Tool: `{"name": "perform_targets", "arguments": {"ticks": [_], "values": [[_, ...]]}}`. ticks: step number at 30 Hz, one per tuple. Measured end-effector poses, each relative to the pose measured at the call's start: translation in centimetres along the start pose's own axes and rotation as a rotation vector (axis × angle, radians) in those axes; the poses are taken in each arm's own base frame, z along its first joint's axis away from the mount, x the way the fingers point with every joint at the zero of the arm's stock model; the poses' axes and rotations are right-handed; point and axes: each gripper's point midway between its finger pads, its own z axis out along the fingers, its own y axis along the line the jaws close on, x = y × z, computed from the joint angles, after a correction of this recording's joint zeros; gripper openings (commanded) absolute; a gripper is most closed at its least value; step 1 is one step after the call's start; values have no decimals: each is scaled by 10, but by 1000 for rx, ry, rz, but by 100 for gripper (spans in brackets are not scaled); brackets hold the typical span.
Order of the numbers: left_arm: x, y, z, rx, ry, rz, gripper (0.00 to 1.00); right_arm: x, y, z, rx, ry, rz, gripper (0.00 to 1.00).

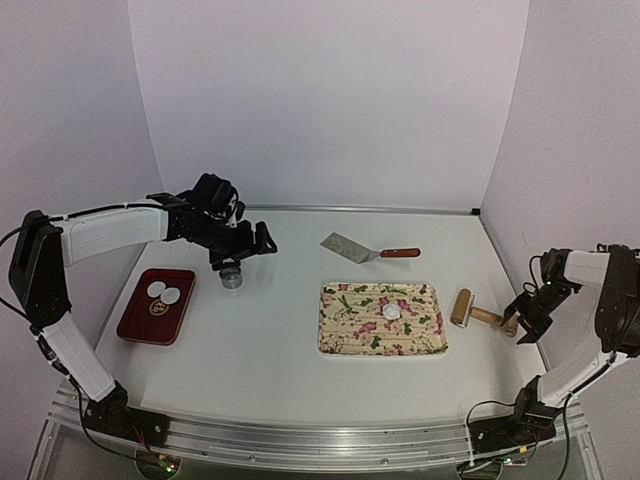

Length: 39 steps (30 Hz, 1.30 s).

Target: Roll out the dumpling wrappers from the dough

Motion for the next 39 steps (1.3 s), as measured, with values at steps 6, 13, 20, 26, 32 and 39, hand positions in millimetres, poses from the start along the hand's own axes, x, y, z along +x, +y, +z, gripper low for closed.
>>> {"name": "perform_targets", "arguments": {"ticks": [6,13,20,26,32,39], "values": [[3,0,-10,0,-1,1,100,-14,-2,-6,27,-45,-23,49],[4,0,-13,-1,1,1,100,-37,6,-3,44,-59,-72,49],[4,0,-13,-1,1,0,100,-36,6,11,54,-9,-105,49],[4,0,-13,-2,1,-1,100,-34,8,15,40,9,-121,45],[4,0,-13,-3,0,-4,100,-32,12,24,15,43,-128,43],[3,0,-13,-1,0,-5,100,-31,18,24,-18,52,-141,3]]}}
